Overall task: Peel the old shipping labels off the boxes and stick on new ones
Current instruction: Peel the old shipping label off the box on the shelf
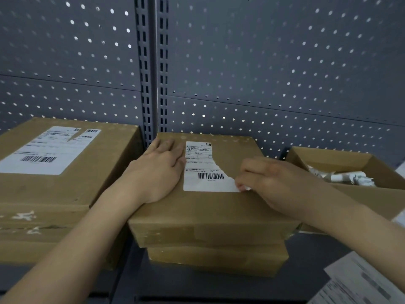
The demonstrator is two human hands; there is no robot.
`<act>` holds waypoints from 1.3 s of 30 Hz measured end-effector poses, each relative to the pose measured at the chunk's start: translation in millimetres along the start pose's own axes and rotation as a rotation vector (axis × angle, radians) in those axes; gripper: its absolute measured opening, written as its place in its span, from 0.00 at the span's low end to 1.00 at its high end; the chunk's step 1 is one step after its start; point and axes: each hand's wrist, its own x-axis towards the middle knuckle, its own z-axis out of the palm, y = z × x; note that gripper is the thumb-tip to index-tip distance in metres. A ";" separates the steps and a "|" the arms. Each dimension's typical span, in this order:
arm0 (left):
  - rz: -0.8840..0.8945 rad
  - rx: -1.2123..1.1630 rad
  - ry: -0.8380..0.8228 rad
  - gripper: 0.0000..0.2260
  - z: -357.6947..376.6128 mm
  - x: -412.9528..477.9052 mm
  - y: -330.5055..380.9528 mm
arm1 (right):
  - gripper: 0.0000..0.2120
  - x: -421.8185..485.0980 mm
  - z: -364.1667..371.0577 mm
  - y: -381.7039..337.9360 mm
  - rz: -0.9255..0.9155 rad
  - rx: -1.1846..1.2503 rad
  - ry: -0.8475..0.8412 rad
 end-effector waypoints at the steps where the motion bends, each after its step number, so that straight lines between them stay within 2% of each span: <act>1: -0.002 0.001 0.001 0.23 -0.1 0.2 0.3 | 0.15 -0.7 3.6 -0.5 0.016 -0.011 0.010; 4: -0.008 0.012 -0.001 0.23 0.3 0.6 0.7 | 0.16 -0.8 9.0 0.7 0.079 0.022 0.022; 8: -0.004 -0.001 0.000 0.23 0.9 1.4 -3.1 | 0.08 -3.4 -3.8 10.5 0.151 0.343 -0.009; 10: -0.004 -0.002 0.000 0.23 1.0 1.7 -3.3 | 0.06 -6.4 -11.0 13.1 0.171 0.402 -0.048; 14: -0.004 -0.003 0.001 0.23 0.3 1.1 -1.8 | 0.06 -4.0 -11.7 12.9 0.110 0.362 -0.077; 16: -0.009 -0.002 -0.004 0.23 -0.3 0.2 -0.5 | 0.07 -2.0 -8.3 11.3 0.011 0.228 -0.045; 19: -0.024 0.008 -0.005 0.23 -1.9 -1.5 2.0 | 0.15 -1.6 -2.0 9.2 -0.086 0.044 -0.038; 22: -0.021 0.008 0.003 0.23 -2.4 -2.8 4.1 | 0.17 -4.3 -0.5 6.2 -0.101 -0.012 -0.064; 24: -0.021 0.006 0.004 0.23 -2.2 -3.1 4.8 | 0.18 -3.5 -3.1 3.6 -0.066 -0.037 -0.139; 26: -0.020 0.006 0.006 0.23 -1.8 -2.9 4.8 | 0.15 -0.1 -3.2 2.2 -0.030 -0.033 -0.196; 29: -0.036 -0.005 0.009 0.23 -1.7 -2.5 3.5 | 0.03 2.9 -2.0 6.3 0.002 0.092 -0.205; 33: -0.037 -0.012 0.011 0.23 -2.6 -2.7 3.6 | 0.10 -7.0 -10.4 18.6 0.075 0.410 -0.170; 36: -0.037 -0.012 0.014 0.23 -2.5 -2.6 4.0 | 0.06 -8.1 -7.4 19.5 0.032 0.362 -0.119; 39: -0.039 -0.023 0.025 0.23 -2.0 -2.8 2.8 | 0.08 -3.2 -1.9 15.8 -0.027 0.230 -0.070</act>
